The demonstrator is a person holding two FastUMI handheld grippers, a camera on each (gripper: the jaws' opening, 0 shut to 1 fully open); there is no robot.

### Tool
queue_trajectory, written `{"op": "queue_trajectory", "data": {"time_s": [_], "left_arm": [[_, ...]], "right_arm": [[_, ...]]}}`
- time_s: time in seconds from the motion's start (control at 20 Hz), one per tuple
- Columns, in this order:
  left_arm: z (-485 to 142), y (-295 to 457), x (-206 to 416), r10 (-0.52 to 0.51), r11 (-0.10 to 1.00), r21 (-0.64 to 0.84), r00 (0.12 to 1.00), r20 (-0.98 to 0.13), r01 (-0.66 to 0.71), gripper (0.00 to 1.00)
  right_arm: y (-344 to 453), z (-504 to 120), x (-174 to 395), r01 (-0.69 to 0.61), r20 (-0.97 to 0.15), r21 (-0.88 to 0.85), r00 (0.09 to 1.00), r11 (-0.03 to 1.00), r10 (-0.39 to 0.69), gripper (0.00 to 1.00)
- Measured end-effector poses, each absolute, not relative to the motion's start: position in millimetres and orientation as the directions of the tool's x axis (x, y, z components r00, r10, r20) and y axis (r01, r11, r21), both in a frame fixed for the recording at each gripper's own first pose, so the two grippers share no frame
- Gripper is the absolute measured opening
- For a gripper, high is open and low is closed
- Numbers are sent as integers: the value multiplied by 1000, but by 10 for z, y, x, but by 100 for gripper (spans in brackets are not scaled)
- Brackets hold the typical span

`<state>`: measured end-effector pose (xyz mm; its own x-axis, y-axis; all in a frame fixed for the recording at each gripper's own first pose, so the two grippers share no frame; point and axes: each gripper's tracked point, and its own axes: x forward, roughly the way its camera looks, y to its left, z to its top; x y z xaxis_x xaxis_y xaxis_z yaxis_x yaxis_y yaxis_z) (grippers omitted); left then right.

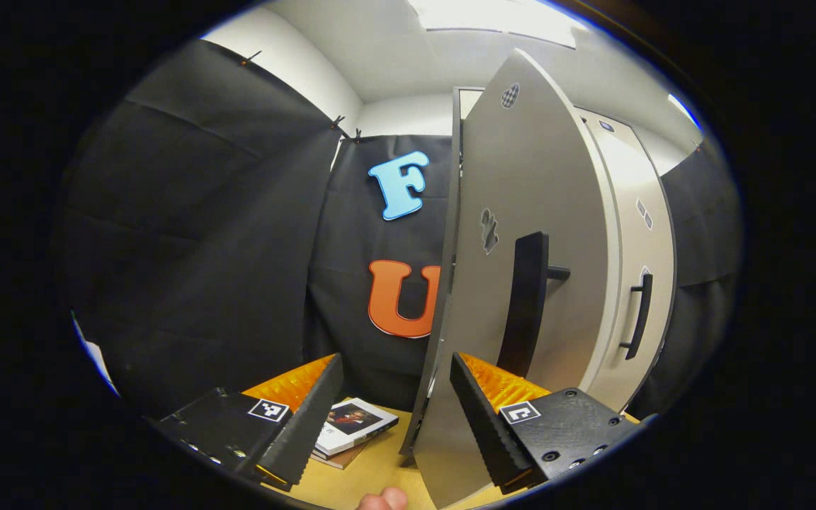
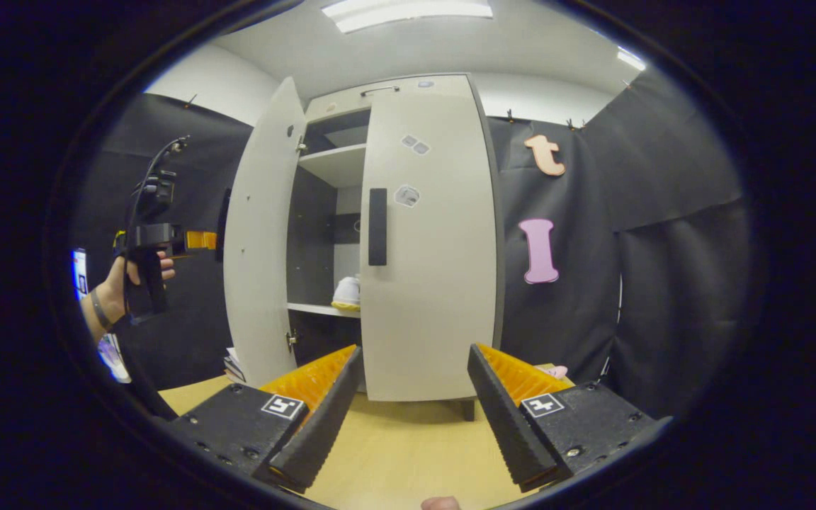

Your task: Grab one shoe with the right hand and put it into the shoe cabinet, grab the other shoe with the left hand and put it into the shoe cabinet; then close the right door with the right hand and the left door with the left hand.

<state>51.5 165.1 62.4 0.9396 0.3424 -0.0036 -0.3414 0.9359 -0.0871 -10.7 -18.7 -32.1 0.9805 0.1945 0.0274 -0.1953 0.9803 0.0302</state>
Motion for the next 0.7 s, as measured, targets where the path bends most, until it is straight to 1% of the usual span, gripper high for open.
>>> {"op": "queue_trajectory", "data": {"time_s": [0.1,0.25,0.35,0.4,0.45,0.5,0.7], "left_arm": [[611,1501,586,324,941,-102,946,-6,-323,92],[572,1173,793,247,959,-136,969,-20,-248,92],[582,995,956,211,969,-132,977,-7,-211,93],[575,916,1022,200,972,-125,980,-5,-199,93],[554,839,1110,186,975,-118,982,-8,-186,93],[518,773,1155,174,978,-114,985,-14,-175,93],[363,646,1092,165,980,-106,985,-47,-169,93]], "right_arm": [[-256,-334,-82,-181,25,38,983,983,180,96],[-358,-349,-74,-157,23,49,988,986,156,97],[-437,-365,-110,-133,24,52,991,990,132,96],[-464,-379,-134,-123,21,53,992,991,122,96],[-502,-397,-161,-110,19,54,994,992,110,93],[-551,-408,-183,-97,18,55,995,994,97,96],[-720,-489,-199,-52,0,72,999,996,52,96]]}}
